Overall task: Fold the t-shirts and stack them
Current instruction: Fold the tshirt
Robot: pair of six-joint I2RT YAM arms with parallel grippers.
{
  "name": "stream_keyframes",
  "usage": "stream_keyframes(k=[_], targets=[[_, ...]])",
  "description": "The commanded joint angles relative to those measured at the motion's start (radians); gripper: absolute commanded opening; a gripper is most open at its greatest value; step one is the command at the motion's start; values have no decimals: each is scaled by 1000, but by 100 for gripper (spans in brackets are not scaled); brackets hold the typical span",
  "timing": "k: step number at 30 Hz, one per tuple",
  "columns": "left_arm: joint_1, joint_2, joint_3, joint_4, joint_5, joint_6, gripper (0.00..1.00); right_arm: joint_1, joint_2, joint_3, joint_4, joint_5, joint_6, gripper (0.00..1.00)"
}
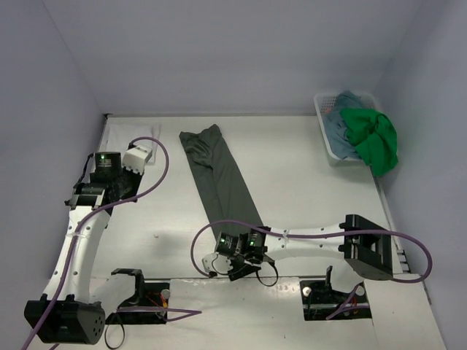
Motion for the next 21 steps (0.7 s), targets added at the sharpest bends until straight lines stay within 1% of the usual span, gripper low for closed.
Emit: stream_keyframes(k=[1, 7, 13, 14, 21], targets=[[17, 0, 36, 45, 43, -17, 5, 34, 18, 25, -28, -15, 47, 60], [23, -1, 36, 43, 64, -23, 5, 57, 47, 19, -28, -21, 68, 61], [25, 2, 45, 39, 73, -31, 5, 57, 83, 18, -22, -23, 67, 59], [25, 3, 47, 39, 74, -31, 5, 57, 87, 18, -20, -23, 67, 57], [25, 6, 59, 36, 77, -35, 5, 51, 71, 30, -10, -2, 71, 55]])
